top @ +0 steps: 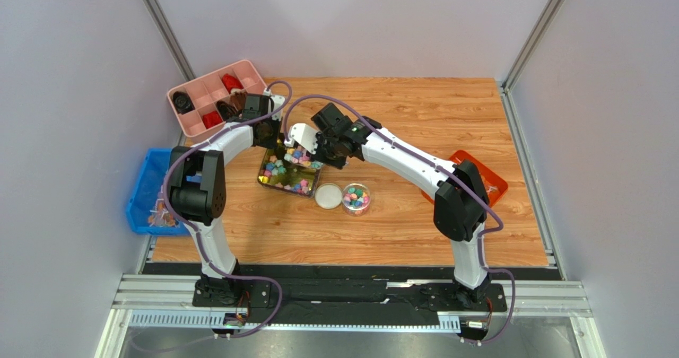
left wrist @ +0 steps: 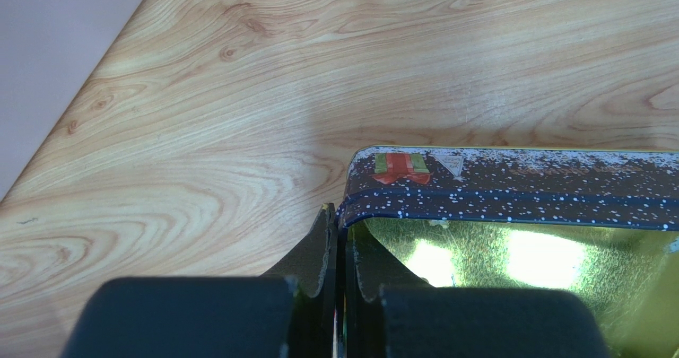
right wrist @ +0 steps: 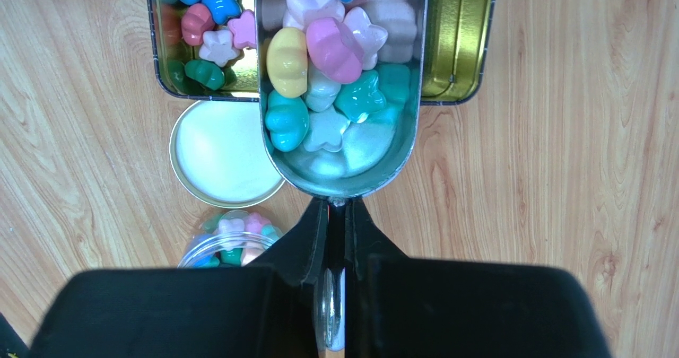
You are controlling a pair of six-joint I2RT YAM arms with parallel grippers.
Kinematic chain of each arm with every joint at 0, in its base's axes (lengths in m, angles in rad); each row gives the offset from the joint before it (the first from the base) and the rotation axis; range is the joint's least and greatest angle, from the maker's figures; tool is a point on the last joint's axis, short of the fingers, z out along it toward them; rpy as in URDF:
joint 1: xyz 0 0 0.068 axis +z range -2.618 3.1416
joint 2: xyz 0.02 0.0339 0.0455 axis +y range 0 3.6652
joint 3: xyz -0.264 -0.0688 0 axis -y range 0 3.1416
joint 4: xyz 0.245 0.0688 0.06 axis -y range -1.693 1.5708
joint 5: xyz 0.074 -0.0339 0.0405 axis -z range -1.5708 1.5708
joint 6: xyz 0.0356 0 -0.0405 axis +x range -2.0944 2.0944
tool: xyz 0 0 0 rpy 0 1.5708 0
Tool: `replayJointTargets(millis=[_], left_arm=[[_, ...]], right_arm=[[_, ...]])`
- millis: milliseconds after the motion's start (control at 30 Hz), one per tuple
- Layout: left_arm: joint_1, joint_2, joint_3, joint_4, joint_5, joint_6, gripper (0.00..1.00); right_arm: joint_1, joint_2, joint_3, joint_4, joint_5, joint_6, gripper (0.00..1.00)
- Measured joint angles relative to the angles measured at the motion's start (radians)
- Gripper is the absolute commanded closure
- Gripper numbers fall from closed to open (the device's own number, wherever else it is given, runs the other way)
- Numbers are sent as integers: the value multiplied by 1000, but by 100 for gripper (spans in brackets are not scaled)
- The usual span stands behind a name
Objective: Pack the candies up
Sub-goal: Place the fake candies in the packing bottle.
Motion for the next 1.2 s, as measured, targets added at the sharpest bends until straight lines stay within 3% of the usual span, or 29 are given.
replayJointTargets(millis=[667, 1200], left_arm=[[0, 0, 0, 0, 0, 0, 100], [0, 0, 8, -6, -4, 0, 100]], right_arm=[[-93, -136, -48, 0, -84, 18, 100], [-140, -402, -349, -42, -22, -55, 100]])
